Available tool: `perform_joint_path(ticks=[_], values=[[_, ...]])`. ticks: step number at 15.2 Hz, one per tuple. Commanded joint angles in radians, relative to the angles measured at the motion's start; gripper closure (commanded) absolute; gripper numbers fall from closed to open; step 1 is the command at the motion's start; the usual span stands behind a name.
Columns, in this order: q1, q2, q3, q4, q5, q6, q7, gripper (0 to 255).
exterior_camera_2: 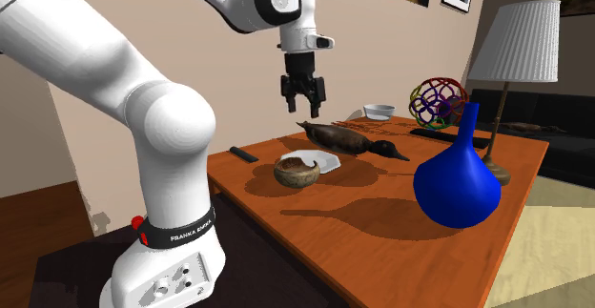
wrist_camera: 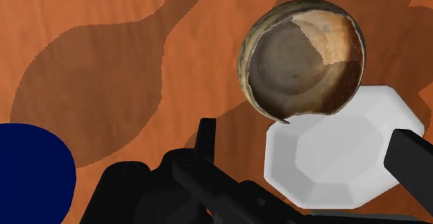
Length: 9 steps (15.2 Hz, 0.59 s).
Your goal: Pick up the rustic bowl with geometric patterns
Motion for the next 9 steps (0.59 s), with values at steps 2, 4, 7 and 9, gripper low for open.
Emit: perform_joint_path(ticks=[2,4,7,9], values=[[-0.005,0.059,0.007,-0.071,-0.004,0.138,-0.001,0],[-0.009,0.116,0.013,-0.107,-0.008,0.234,0.0,0],[-0.02,0.223,0.024,-0.147,-0.017,0.386,0.005,0],[-0.031,0.309,0.032,-0.165,-0.028,0.492,0.012,0]])
